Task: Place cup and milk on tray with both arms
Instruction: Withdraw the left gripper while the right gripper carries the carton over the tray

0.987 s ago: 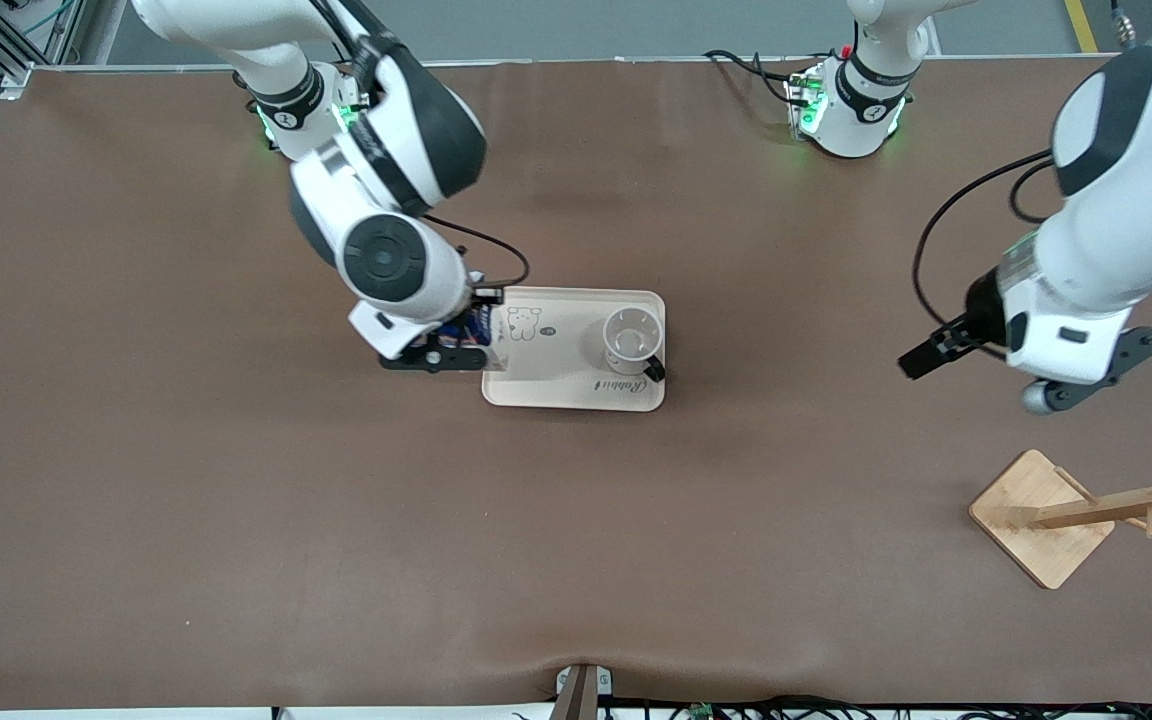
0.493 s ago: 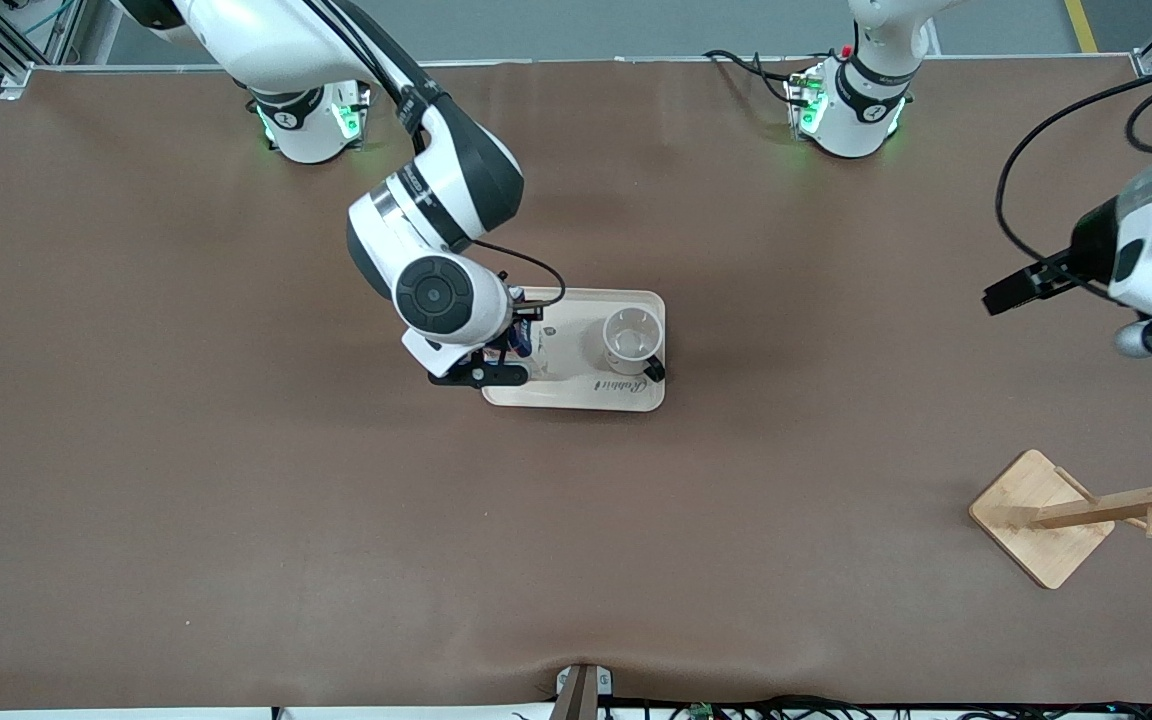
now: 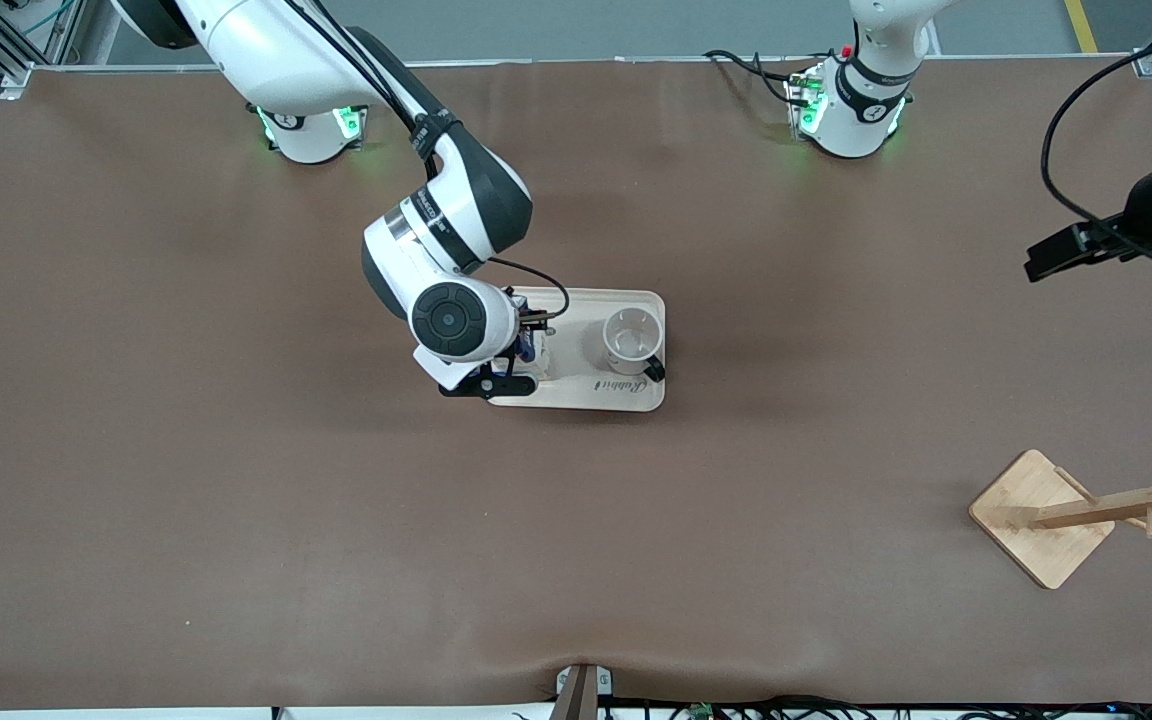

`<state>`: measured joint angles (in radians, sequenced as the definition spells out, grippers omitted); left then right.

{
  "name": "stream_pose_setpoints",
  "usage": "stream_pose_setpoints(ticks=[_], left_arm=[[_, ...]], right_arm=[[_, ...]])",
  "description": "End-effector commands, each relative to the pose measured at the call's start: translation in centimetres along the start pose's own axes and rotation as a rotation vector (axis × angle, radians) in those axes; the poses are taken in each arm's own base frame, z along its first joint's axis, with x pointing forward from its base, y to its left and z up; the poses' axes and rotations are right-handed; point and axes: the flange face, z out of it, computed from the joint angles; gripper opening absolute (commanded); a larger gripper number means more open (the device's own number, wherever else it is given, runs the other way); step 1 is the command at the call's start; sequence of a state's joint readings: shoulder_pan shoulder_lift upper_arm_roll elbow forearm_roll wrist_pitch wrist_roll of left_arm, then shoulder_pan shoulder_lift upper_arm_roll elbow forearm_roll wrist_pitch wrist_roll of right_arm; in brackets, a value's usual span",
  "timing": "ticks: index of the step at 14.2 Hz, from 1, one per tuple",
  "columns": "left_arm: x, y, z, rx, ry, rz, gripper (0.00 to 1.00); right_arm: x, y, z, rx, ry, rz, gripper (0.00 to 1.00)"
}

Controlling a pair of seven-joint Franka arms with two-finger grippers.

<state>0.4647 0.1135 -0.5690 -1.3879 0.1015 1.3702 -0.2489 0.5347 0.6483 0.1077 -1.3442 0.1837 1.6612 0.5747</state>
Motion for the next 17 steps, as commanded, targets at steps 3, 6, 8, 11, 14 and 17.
stream_pose_setpoints(ticks=[3,6,8,11,14,17], left_arm=[[-3.3,-1.6,-1.4,-0.069,-0.005,0.05,1.0],[-4.5,-1.9,-2.3,-0.069,0.012,0.061,1.0],[-5.2,-1.4,-2.3,-0.069,0.01,0.074,1.0],[-5.3,-1.4,-2.3,-0.074,0.01,0.066,1.0],[-5.0,-0.9,-1.9,-0.071,0.004,0.065,1.0],[-5.2,0.2,-1.9,-0.069,0.008,0.083,1.0]], right_arm=[[-0.5,-1.0,0.2,-0.029,-0.015,-0.03,0.0],[-0.8,-1.9,0.8,-0.089,0.035,-0.054,0.5],[-0.5,-1.7,0.8,-0.107,0.058,-0.064,0.9],[-1.1,-2.4,0.8,-0.114,0.066,-0.071,1.0],[-1.2,-2.4,0.6,-0.112,0.062,-0.065,1.0],[-1.3,-2.6,0.2,-0.099,0.066,-0.067,1.0]])
